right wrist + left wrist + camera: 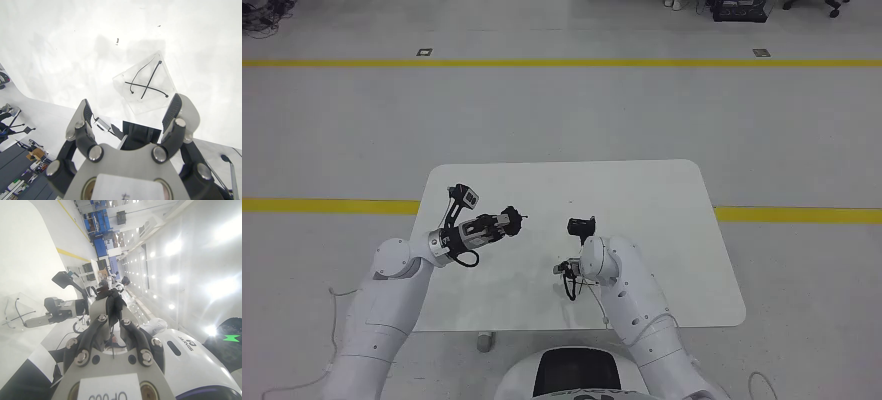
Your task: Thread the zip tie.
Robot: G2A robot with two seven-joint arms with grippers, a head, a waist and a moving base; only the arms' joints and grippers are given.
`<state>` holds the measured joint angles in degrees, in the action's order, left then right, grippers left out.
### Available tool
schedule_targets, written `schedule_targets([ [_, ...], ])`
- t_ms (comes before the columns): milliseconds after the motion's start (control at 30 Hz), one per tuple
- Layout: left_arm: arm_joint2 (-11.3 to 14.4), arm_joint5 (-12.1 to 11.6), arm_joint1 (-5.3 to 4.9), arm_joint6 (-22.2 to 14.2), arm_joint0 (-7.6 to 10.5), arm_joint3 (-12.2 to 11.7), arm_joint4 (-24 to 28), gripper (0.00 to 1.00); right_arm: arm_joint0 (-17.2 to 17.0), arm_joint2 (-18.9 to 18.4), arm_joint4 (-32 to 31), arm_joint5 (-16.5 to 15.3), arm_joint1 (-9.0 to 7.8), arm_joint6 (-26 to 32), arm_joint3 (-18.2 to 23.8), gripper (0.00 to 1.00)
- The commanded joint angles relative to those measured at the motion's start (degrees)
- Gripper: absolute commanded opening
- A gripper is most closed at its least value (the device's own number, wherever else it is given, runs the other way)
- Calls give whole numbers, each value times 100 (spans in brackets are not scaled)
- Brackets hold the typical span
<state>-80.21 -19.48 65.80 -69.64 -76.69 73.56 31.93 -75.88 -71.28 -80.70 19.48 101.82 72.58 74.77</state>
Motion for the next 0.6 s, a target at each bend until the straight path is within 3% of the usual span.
schedule_targets([
  [0, 0, 0, 0, 0, 0, 0, 0, 0, 0, 2, 1, 0, 0, -3, 0, 100],
  [233, 0, 0, 0, 0, 0, 0, 0, 0, -38, 36, 53, 0, -38, -240, -95, 100],
  [433, 0, 0, 0, 0, 0, 0, 0, 0, 146, -10, 53, 0, 36, -151, -398, 100],
  [467, 0, 0, 0, 0, 0, 0, 0, 0, 193, -24, 43, 0, 55, -150, -484, 95],
  [500, 0, 0, 0, 0, 0, 0, 0, 0, 226, -48, 23, 0, 70, -156, -548, 72],
  [533, 0, 0, 0, 0, 0, 0, 0, 0, 257, -74, 4, 0, 84, -166, -606, 55],
  [567, 0, 0, 0, 0, 0, 0, 0, 0, 286, -100, -3, 0, 97, -171, -659, 49],
])
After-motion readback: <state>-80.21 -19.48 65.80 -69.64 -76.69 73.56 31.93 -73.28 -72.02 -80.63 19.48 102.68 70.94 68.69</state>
